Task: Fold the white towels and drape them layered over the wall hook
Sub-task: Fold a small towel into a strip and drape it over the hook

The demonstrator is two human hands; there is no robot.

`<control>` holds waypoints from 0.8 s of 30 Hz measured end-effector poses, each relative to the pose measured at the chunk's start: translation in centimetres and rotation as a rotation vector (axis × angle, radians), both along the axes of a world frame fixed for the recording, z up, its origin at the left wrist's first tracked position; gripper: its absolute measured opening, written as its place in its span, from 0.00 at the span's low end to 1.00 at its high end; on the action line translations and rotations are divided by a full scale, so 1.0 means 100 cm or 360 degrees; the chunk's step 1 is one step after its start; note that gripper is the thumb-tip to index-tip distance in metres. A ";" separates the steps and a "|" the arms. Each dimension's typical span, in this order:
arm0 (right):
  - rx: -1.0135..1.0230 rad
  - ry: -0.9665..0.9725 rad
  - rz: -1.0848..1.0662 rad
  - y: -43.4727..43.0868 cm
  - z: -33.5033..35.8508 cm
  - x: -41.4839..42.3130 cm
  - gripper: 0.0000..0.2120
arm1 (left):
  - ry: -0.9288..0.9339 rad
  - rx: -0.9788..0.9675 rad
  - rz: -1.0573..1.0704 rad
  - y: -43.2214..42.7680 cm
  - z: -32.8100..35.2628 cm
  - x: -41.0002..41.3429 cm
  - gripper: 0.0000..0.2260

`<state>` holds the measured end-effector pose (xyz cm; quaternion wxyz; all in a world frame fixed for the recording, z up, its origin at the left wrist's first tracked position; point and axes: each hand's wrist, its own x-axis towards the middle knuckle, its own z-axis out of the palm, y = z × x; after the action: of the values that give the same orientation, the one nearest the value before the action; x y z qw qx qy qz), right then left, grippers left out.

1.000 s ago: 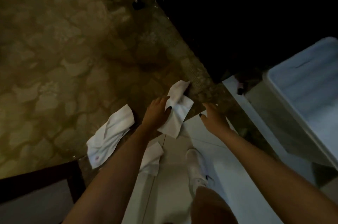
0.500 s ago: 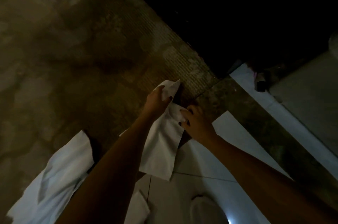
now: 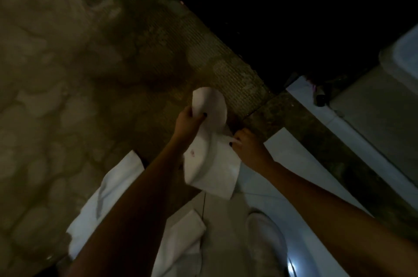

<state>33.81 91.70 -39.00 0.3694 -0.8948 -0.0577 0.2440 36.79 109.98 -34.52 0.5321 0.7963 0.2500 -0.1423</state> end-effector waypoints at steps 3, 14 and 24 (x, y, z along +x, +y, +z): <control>0.0184 -0.0067 -0.0183 -0.010 0.070 -0.018 0.20 | 0.0003 0.0044 0.0063 0.011 0.063 -0.016 0.17; 0.0201 -0.0156 -0.0405 -0.058 0.399 -0.054 0.17 | -0.0328 -0.0140 0.0235 0.003 0.390 -0.087 0.17; 0.0388 -0.0523 -0.0722 -0.107 0.696 -0.123 0.17 | -0.0682 -0.0051 0.0120 -0.033 0.677 -0.167 0.10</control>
<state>21.55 80.96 30.61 0.5049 -0.8614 0.0557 -0.0015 20.05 106.69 33.20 0.5906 0.7899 0.1584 0.0464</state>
